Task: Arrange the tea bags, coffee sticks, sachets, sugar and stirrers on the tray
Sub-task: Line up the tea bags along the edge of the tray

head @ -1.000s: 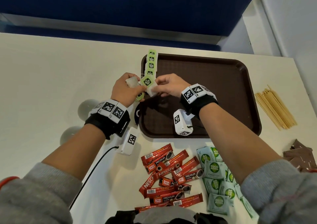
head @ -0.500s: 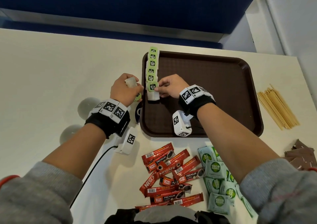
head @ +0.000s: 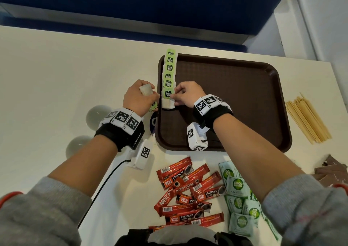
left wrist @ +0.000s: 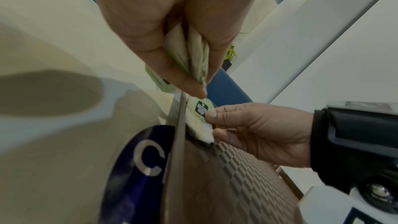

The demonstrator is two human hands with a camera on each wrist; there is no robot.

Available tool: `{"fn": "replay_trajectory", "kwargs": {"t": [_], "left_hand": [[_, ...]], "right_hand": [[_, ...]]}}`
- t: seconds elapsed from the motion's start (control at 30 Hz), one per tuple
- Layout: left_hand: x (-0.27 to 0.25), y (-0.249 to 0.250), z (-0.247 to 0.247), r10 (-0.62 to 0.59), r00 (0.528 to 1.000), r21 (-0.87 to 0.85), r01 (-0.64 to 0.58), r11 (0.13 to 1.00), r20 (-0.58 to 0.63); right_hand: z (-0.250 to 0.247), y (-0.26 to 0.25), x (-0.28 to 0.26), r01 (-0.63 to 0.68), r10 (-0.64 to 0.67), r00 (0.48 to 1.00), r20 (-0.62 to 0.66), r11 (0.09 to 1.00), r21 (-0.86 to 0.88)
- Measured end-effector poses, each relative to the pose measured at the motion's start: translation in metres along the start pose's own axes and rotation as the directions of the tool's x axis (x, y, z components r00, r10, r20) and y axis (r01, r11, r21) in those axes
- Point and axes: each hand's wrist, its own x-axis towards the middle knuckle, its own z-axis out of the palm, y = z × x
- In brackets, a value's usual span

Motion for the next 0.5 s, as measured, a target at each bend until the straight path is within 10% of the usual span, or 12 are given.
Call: {"fn": "replay_trajectory", "kwargs": {"t": [0.5], "left_hand": [[-0.002, 0.002, 0.011, 0.027, 0.993, 0.108, -0.039, 0.993, 0.111]], "right_hand": [[0.002, -0.002, -0.004, -0.02, 0.016, 0.993, -0.118, 0.999, -0.033]]}}
